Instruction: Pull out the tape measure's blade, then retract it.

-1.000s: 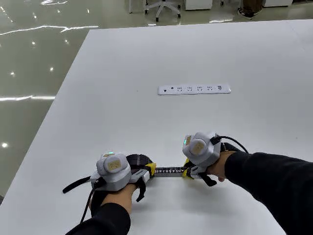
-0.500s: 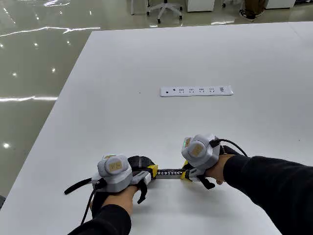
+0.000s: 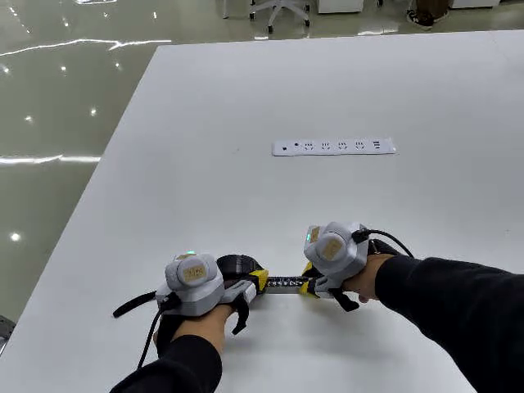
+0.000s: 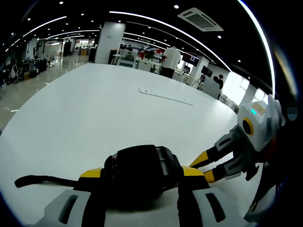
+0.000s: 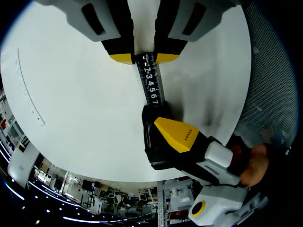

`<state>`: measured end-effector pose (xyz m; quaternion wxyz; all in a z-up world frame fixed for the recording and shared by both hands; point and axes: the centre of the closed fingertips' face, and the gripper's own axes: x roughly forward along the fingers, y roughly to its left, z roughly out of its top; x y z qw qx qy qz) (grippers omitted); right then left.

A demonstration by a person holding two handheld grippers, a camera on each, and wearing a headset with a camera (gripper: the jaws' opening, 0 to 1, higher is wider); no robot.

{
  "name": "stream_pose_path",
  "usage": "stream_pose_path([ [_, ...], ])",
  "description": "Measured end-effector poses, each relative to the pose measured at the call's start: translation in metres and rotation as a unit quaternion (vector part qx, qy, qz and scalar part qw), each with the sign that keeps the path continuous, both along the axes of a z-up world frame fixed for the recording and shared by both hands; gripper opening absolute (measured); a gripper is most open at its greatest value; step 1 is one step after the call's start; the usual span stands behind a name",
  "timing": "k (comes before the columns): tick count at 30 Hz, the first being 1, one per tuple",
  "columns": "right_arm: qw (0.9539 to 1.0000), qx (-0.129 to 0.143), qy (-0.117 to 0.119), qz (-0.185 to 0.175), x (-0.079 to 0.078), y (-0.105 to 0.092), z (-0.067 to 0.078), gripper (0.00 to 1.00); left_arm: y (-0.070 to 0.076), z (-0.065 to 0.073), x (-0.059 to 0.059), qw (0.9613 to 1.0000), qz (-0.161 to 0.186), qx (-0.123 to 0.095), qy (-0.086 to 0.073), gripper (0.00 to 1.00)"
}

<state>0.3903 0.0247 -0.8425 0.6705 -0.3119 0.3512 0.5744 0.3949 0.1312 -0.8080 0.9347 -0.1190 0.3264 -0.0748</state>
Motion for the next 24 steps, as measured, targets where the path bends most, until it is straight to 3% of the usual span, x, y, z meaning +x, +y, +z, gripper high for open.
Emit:
stream_pose_path([
  [24,0.9999,0.014,0.006,-0.003,0.0,0.017,0.0,0.11,0.001,0.001,0.0,1.0,0.0,-0.006,0.001,0.57],
])
